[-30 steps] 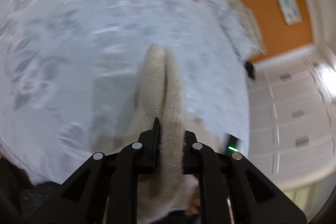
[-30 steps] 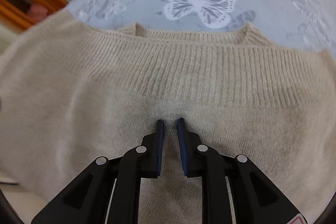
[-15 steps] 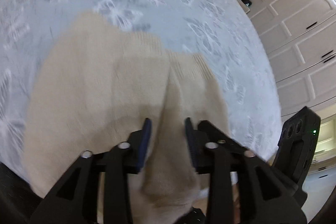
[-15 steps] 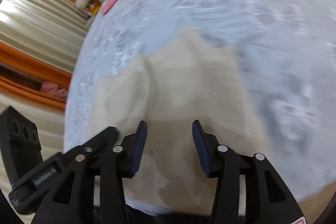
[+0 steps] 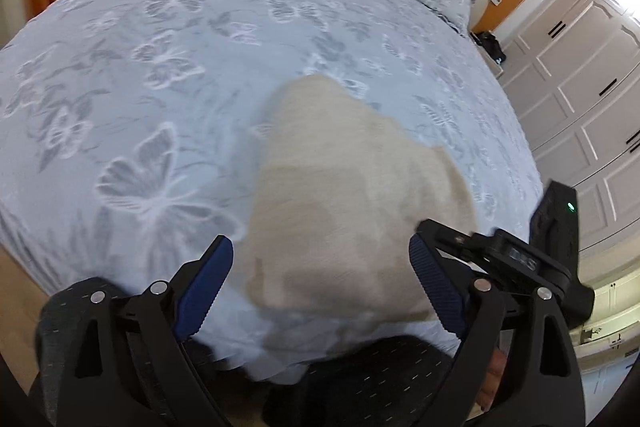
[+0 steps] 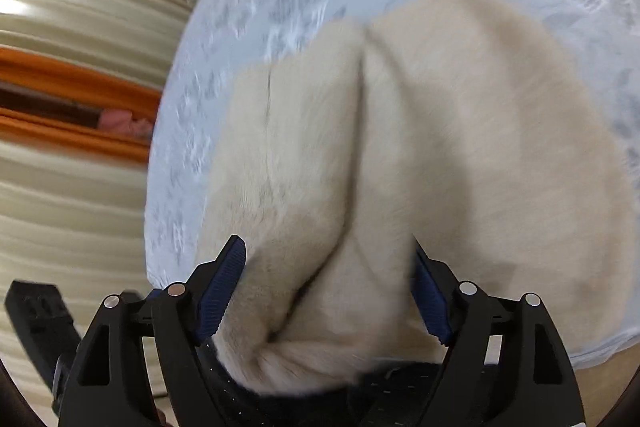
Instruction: Fold small clothes
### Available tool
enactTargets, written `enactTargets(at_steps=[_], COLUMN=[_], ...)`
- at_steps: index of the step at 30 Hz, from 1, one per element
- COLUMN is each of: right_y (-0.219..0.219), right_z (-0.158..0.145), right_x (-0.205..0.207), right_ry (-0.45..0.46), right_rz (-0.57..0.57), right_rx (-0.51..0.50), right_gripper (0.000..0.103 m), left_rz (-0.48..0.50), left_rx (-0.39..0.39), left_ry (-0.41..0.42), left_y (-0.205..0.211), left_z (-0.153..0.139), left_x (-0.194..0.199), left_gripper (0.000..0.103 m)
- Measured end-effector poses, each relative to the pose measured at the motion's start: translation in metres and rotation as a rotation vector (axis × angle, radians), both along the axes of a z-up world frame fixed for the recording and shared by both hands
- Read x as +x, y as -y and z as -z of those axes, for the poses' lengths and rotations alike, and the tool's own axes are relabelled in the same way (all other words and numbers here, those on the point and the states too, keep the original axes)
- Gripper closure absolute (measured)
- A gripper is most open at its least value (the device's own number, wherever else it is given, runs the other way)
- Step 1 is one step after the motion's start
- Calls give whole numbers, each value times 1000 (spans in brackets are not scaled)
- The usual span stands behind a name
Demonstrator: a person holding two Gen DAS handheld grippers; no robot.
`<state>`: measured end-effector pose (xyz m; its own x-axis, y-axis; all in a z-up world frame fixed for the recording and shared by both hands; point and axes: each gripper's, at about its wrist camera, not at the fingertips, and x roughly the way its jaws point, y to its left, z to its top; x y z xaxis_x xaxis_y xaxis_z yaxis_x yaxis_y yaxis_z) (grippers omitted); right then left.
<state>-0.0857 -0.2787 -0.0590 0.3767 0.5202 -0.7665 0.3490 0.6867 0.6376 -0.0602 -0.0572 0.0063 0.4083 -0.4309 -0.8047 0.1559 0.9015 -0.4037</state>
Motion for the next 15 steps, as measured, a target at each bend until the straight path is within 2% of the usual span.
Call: enactTargets(at_steps=[1, 2, 3, 5, 9, 11, 13, 14, 15], right_y=[-7, -16, -23, -28, -6, 17, 44, 53, 67], right_z=[1, 0, -3, -25, -96, -117, -105, -91, -62], right_x=[2, 6, 9, 14, 6, -7, -22, -25, -29], right_ry=[-6, 5, 19, 70, 271, 321, 281, 238, 152], right_rz=[-8, -22, -36, -51, -19, 16, 48, 61, 80], right_rx=[2, -3, -27, -93, -145, -200, -261, -282, -284], right_gripper=[30, 54, 66, 80, 84, 84, 83, 83, 83], left_rz=[-2, -3, 0, 3, 28, 40, 59, 66, 76], left_rx=[6, 10, 7, 1, -11, -4, 5, 12, 19], left_ry=[-2, -5, -10, -30, -22, -1, 8, 5, -5], left_y=[-2, -4, -8, -12, -14, -14, -10, -7, -2], left_z=[3, 4, 6, 10, 6, 4, 5, 8, 12], left_x=[-1, -3, -7, -14, -22, -25, -27, -27, -27], left_gripper=[15, 15, 15, 15, 15, 14, 13, 13, 13])
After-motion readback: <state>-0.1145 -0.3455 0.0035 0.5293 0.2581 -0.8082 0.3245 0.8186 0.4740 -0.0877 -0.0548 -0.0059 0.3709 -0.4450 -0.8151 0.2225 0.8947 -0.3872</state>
